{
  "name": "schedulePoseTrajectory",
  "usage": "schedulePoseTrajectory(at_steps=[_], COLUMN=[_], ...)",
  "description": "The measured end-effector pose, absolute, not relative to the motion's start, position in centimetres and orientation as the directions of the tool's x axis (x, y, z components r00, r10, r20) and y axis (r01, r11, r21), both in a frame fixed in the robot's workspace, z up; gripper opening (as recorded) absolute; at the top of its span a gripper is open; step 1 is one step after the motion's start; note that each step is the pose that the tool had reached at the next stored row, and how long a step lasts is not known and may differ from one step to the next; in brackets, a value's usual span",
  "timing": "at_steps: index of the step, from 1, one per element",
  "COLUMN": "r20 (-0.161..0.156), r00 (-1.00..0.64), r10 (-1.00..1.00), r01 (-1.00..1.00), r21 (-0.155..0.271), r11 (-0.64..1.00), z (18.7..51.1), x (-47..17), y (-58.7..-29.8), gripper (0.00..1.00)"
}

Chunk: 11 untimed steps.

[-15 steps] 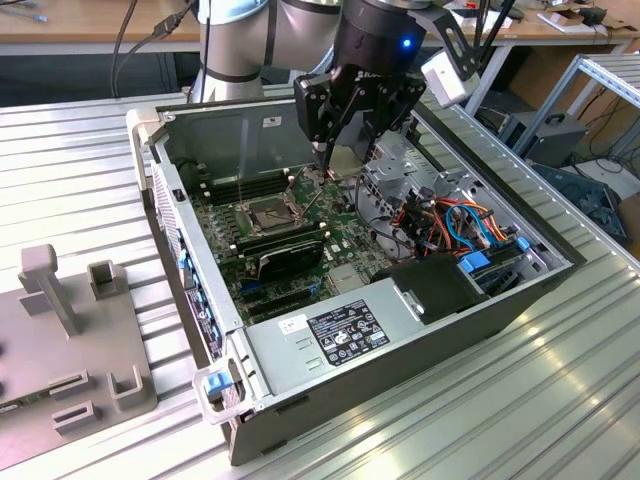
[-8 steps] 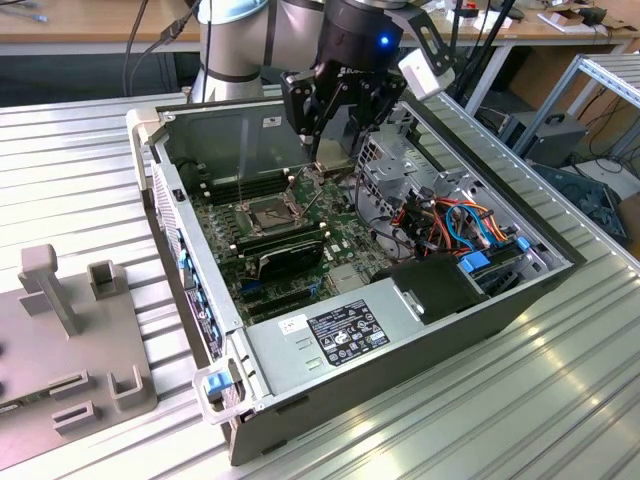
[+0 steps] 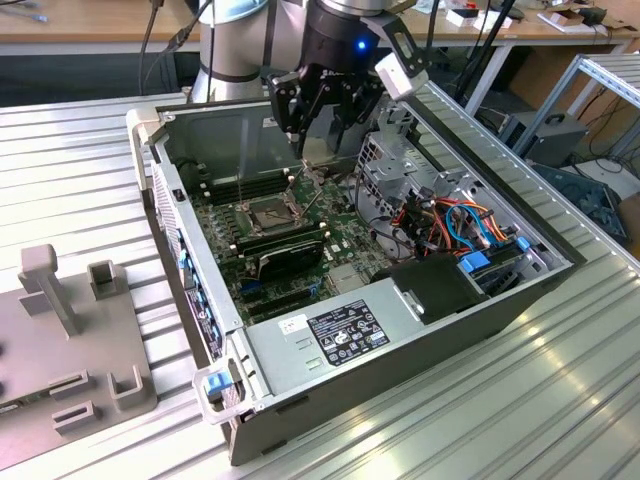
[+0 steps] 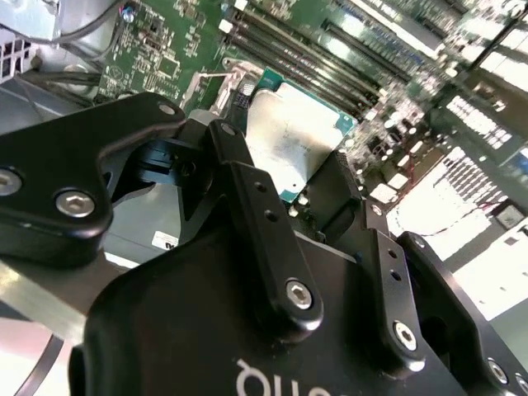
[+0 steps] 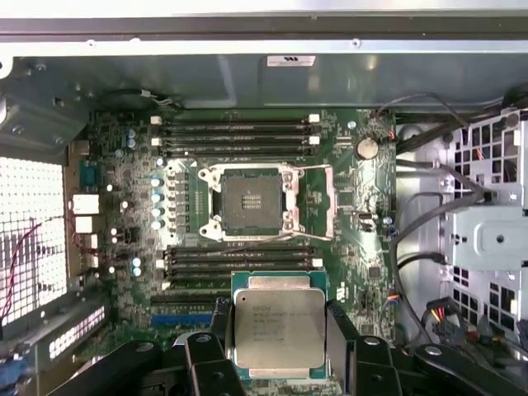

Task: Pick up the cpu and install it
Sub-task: 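Pick up the cpu and move it towards the insertion slot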

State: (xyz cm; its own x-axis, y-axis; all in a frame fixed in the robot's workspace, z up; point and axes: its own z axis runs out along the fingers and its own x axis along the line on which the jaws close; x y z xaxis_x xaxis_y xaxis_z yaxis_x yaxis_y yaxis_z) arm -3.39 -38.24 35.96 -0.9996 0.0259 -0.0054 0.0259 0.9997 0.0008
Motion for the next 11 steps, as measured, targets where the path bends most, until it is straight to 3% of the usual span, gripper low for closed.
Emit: schedulePoseTrajectory(at_steps=[11], r20=[-0.005], r00=[-1.0], r10=[0.026], r01=[0.026], r21=[0.001], r11=[1.0], z=[33.7], x=[-3.4], y=[-36.4], gripper=[0.54])
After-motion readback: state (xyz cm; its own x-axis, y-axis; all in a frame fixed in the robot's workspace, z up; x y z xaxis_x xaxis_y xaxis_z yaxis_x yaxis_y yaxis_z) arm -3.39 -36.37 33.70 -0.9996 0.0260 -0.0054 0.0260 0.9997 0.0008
